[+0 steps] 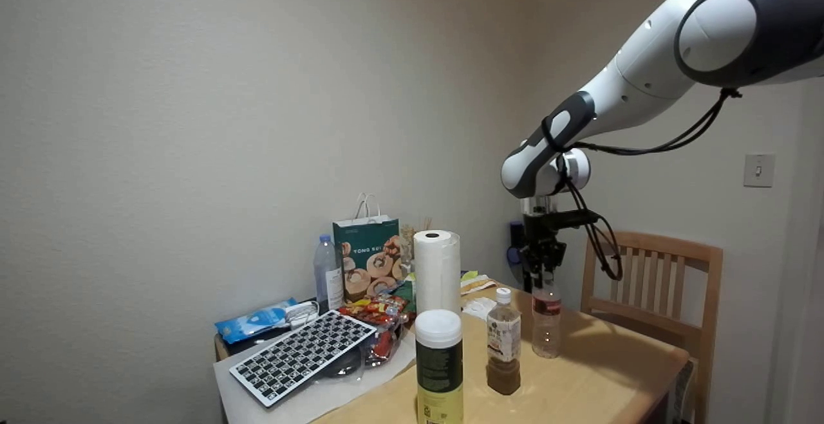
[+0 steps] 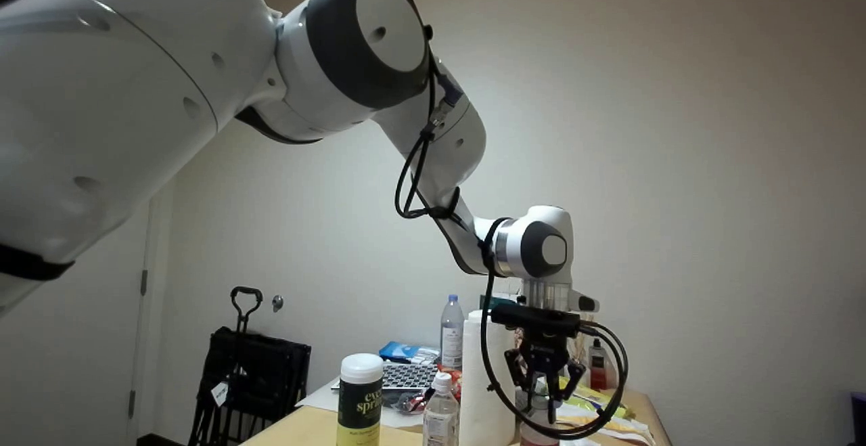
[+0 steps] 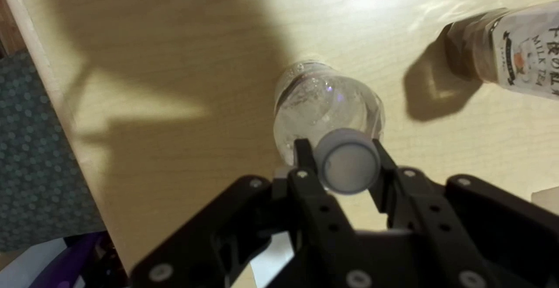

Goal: Put the plastic bottle on top of the other bottle

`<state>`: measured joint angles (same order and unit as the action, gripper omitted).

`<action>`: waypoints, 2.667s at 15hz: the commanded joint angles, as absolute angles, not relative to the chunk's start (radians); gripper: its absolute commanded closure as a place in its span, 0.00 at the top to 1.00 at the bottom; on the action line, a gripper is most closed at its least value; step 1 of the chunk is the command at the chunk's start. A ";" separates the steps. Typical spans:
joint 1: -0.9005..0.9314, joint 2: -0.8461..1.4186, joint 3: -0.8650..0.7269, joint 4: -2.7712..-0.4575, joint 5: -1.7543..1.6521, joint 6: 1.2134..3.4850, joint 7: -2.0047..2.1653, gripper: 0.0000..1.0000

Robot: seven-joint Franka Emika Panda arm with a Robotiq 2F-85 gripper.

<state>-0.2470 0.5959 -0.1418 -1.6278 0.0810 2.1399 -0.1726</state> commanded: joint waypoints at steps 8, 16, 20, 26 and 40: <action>-0.175 0.246 -0.138 -1.698 -0.013 1.907 -0.141 0.08; -0.127 0.127 -0.125 -1.658 -0.078 1.829 -0.159 0.33; -0.125 0.117 -0.125 -1.681 -0.083 1.830 -0.159 0.08; -0.057 0.143 -0.051 -1.556 -0.101 1.796 -0.250 0.08; 0.018 0.213 0.029 -1.425 -0.106 1.770 -0.338 0.08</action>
<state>0.0230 0.2114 0.0232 -1.4302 -0.1050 1.7751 -0.3385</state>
